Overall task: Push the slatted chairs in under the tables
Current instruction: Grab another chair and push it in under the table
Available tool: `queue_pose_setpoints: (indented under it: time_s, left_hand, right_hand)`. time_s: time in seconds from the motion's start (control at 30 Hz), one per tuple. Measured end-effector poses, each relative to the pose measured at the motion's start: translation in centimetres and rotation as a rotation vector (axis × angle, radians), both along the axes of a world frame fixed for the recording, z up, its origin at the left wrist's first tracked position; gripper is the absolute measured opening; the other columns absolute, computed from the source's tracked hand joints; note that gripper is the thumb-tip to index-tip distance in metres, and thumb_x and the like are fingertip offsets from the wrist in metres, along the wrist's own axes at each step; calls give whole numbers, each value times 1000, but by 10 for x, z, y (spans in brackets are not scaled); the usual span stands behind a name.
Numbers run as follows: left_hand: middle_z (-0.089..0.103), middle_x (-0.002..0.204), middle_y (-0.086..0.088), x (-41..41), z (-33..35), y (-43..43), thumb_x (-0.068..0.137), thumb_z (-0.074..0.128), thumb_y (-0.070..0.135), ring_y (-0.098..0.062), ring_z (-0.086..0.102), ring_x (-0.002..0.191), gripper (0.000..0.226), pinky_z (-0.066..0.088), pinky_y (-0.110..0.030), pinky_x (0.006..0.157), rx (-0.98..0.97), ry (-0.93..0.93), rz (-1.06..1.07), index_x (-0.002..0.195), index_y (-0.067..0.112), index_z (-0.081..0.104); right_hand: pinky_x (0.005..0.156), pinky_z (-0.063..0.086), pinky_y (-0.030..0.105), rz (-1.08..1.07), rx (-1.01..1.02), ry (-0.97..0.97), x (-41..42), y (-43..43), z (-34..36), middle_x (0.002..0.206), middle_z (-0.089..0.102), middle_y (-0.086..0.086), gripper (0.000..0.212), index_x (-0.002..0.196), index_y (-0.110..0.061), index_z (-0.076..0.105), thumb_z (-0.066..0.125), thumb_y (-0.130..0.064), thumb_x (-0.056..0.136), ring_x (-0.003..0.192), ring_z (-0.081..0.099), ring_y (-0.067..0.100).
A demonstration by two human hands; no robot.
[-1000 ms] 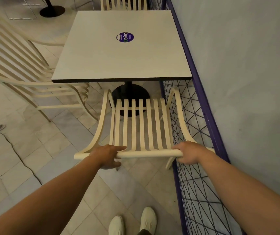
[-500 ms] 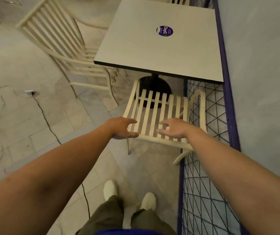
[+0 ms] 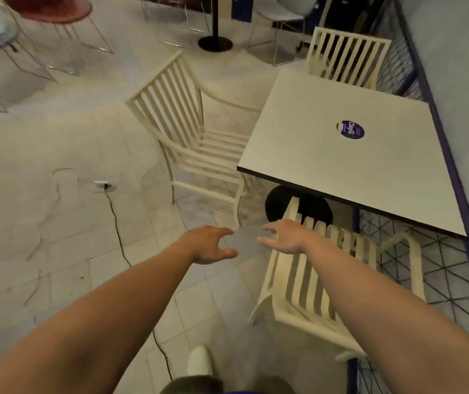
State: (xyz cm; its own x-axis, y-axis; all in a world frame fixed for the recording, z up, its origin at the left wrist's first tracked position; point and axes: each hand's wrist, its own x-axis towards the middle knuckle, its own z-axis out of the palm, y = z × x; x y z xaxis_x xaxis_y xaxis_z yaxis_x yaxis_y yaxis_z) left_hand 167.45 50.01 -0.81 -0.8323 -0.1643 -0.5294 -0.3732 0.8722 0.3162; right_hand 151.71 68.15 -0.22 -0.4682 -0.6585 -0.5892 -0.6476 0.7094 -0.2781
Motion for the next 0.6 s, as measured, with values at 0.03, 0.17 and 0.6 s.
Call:
queue_pose_setpoints:
  time_s: [0.03,0.17,0.6]
  left_hand:
    - [40,158,-2,3,3,-20,91,47,71,-26,36,143,78,34,-46,114,1,2,15,156,33,29]
    - [41,157,-1,9,8,-93,90,47,72,-25,37,143,77,36,-45,112,-5,6,94,155,34,29]
    - [46,153,2,-52,8,-281,88,48,74,-23,42,138,76,40,-42,106,-23,24,265,153,38,33]
  right_hand:
    - [110,32,37,21,-1,-8,0,-23,2,155,40,4,70,150,-24,39,44,-65,93,142,35,25]
    - [111,33,36,79,-32,-25,-8,-106,9,154,41,5,69,149,-23,41,48,-62,93,140,38,24]
    - [106,40,36,208,-74,-13,-88,-322,6,149,47,1,71,147,-27,44,51,-66,88,133,47,22]
